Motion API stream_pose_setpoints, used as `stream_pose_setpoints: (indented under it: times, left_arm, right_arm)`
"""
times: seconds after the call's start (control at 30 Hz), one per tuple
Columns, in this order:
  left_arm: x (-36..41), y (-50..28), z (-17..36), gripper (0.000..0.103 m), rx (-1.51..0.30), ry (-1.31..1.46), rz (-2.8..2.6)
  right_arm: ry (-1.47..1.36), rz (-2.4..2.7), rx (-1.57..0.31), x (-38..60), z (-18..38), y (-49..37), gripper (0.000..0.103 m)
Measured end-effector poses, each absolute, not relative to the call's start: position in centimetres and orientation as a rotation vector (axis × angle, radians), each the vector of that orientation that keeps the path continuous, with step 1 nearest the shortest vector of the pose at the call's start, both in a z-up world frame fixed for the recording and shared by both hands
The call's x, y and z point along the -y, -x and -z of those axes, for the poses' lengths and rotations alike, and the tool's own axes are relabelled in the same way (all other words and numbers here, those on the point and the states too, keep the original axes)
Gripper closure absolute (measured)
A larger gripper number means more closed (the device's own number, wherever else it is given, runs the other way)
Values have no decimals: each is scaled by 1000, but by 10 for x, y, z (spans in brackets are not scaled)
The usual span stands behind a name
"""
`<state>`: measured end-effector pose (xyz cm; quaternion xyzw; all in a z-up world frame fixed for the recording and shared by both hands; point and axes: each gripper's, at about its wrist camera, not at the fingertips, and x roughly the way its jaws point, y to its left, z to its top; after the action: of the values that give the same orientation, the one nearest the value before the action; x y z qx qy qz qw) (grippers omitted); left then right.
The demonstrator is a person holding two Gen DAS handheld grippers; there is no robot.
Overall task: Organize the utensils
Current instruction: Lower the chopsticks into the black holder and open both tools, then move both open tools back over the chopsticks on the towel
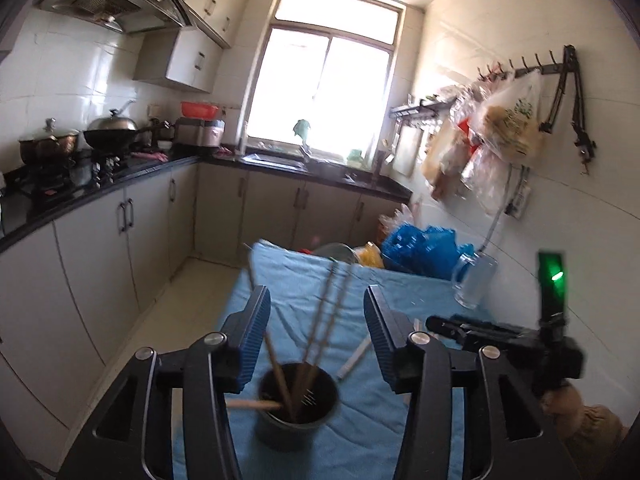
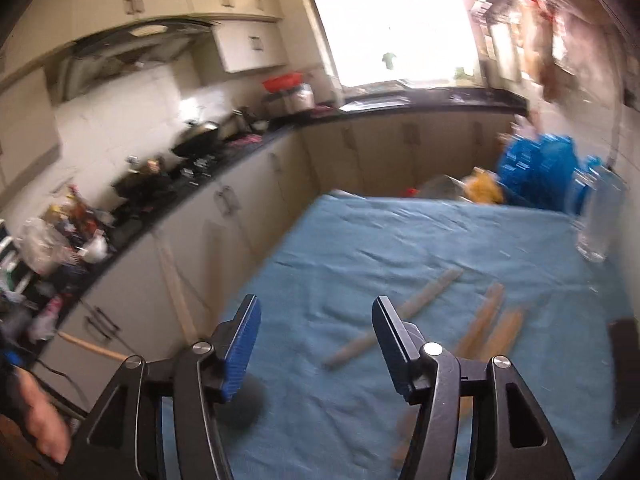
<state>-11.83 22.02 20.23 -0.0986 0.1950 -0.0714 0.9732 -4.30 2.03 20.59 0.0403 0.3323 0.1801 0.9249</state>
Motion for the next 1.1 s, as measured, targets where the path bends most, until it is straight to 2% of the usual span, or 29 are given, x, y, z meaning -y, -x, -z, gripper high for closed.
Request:
stream_pose_setpoints:
  times: [0.2,0.37,0.43,0.63,0.73,0.77,0.97,1.03,1.1]
  left_arm:
    - [-163,103,-170,55,-535,218,276]
    - [-105,64,-116,55,-736,238,323]
    - [-92,51,-98,55,-794,238,296]
    - [-67,21,-58,55,-893,222,260]
    - [-56,6,-42,58,-926,212,254]
    - [-52,0,-38,61,-939,205,254]
    - [-27,-30,-19,74,-984,118,267]
    - [-20,-39,-14,82,-1004,92,264]
    - [-17,-43,-12,96,-1002,86,275]
  right_arm:
    - [-135,-167,-825,76,-149,45,41]
    - [-188,-136,-918,117,-109,43,58]
    - [-197,-161,-935,115,-100,35,70]
    - [-184,-216,-960,91,-87,-4,71]
    - [-86,-153,-966,84,-81,-9,82]
    - [-69,-141,-972,84,-80,-8,84]
    - [20,-45,-961,101,-80,0,84]
    - [-5,-32,-958,114,-80,2,84]
    - [-31,-45,-953,124,-81,4,84]
